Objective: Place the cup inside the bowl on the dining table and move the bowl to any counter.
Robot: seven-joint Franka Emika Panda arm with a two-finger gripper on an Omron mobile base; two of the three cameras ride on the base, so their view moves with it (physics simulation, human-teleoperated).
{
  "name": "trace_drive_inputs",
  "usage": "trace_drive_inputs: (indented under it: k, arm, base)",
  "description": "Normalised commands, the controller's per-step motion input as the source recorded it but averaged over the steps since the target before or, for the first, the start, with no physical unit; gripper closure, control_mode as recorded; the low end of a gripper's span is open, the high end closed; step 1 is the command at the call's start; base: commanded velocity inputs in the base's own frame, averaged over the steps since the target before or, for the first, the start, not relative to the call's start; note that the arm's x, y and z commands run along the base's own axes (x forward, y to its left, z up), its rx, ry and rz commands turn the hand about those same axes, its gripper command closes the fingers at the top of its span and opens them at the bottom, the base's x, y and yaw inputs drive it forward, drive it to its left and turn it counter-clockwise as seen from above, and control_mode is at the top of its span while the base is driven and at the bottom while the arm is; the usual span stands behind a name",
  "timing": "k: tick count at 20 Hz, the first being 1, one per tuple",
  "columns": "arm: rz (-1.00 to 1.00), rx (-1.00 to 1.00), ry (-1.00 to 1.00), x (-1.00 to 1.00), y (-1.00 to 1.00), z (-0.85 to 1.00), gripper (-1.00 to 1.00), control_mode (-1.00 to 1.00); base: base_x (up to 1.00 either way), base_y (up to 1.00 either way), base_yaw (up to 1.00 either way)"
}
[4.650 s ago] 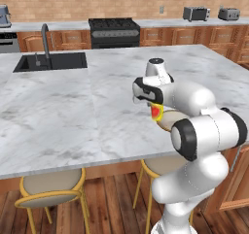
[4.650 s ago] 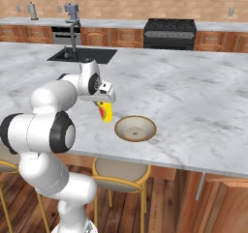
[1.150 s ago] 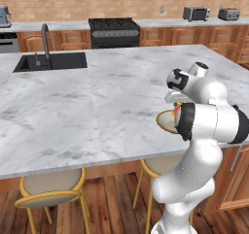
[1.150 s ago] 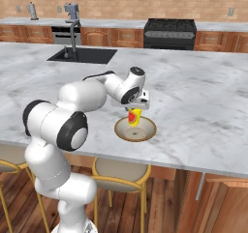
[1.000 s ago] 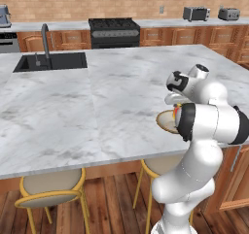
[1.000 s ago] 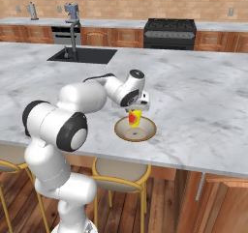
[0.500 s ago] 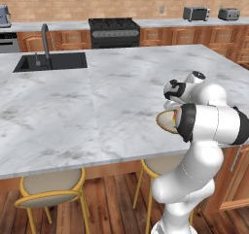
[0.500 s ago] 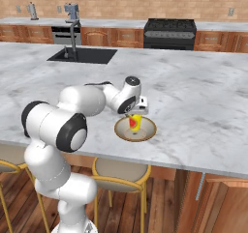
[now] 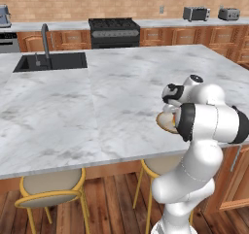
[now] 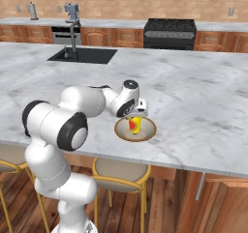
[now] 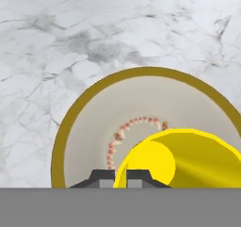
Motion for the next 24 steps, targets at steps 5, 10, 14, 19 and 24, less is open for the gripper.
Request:
trace_drive_inputs:
  k: [5,10,14,19,24]
  arm:
    - [0.01,0.0,0.0,0.0,0.0,-0.28,1.0,-1.0]
    - [0.01,0.0,0.0,0.0,0.0,-0.16,1.0,-1.0]
    - [0.01,0.0,0.0,0.0,0.0,-0.15,1.0,-1.0]
    - [0.01,0.0,0.0,0.0,0.0,-0.19,1.0,-1.0]
    - [0.01,0.0,0.0,0.0,0.0,-0.1,1.0,-1.0]
  base:
    - [0.0,0.0,0.0]
    - [0.0,0.0,0.0]
    - [0.0,0.0,0.0]
    - [0.0,0.0,0.0]
    - [0.0,0.0,0.0]
